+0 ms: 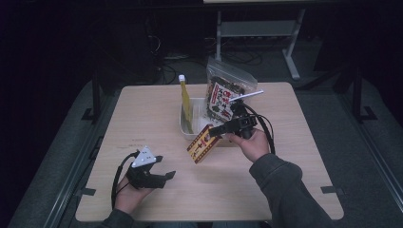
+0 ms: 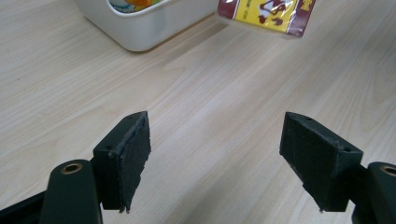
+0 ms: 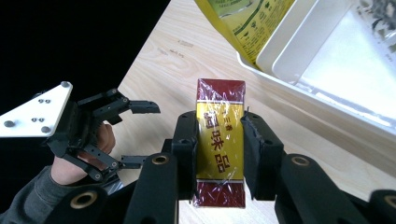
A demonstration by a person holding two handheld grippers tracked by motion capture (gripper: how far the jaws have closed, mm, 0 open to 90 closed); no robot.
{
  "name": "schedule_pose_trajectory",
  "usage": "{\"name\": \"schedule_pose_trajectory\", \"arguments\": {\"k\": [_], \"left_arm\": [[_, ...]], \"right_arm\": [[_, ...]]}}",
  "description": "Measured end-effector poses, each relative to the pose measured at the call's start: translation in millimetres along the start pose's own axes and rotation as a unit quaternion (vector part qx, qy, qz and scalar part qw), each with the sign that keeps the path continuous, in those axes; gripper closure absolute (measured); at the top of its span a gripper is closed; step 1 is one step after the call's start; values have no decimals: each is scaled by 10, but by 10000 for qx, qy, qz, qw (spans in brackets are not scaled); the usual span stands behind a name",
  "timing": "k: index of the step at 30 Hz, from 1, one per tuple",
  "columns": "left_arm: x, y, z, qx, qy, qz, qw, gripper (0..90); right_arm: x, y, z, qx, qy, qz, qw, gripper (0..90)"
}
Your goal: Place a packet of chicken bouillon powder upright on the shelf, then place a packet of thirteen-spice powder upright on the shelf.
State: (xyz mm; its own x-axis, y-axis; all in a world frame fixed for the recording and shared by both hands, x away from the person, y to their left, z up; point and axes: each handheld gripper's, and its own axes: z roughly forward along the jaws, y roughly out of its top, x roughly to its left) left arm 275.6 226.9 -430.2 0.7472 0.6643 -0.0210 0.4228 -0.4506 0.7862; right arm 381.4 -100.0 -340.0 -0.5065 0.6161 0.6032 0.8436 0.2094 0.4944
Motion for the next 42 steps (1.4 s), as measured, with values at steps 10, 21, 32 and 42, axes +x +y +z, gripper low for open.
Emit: {"name": "schedule_pose_trajectory", "arguments": {"k": [10, 21, 32, 42], "left_arm": [[14, -24, 15, 50, -31, -23, 10000, 233], [28, -51, 0, 15, 71, -132, 9999, 229], [40, -57, -8, 10, 61, -158, 9999, 224], [56, -54, -13, 13, 46, -151, 9999, 223]], "right_arm": [[13, 24, -144, -76, -97, -34, 9999, 683], [74, 98, -298, -107, -275, -171, 9994, 683], [121, 152, -453, -225, -351, -192, 9989, 682], [101, 322, -508, -421, -550, -100, 9976, 682]]}}
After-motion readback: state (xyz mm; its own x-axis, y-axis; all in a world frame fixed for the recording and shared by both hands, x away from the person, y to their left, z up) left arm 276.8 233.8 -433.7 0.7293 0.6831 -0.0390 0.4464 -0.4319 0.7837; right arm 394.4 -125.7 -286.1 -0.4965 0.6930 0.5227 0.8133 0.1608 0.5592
